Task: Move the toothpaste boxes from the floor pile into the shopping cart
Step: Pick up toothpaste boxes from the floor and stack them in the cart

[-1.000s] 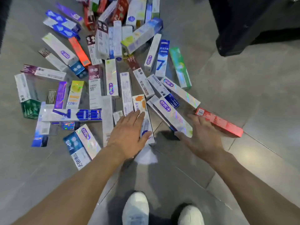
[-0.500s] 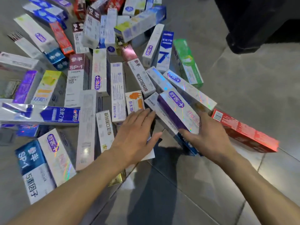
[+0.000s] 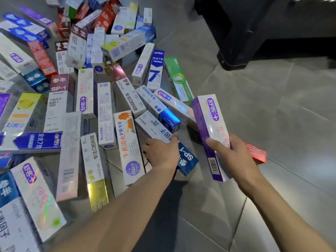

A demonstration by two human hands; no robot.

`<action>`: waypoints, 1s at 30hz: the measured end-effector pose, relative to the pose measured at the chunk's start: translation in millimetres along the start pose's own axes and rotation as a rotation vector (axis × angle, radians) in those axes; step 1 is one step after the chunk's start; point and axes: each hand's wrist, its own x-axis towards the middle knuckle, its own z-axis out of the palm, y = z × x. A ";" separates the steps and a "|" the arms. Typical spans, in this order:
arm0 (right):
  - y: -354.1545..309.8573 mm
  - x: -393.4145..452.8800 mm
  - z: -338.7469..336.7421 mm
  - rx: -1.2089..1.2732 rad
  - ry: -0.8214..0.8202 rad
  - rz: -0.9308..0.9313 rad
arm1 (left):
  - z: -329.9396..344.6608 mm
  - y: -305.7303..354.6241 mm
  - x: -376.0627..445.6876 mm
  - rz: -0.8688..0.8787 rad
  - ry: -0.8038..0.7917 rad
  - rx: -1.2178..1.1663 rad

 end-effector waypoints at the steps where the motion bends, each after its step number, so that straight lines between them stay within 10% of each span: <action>1: 4.4 -2.0 -0.9 0.006 -0.002 0.002 | 3.9 -0.3 4.4 -0.023 0.017 0.024; 18: -18.4 -33.4 12.0 0.263 0.053 0.112 | -39.2 -2.7 -41.2 0.117 -0.080 -0.191; 30: -210.4 -133.2 -83.1 0.436 0.047 0.099 | -159.4 186.5 -201.6 0.284 -0.379 -0.289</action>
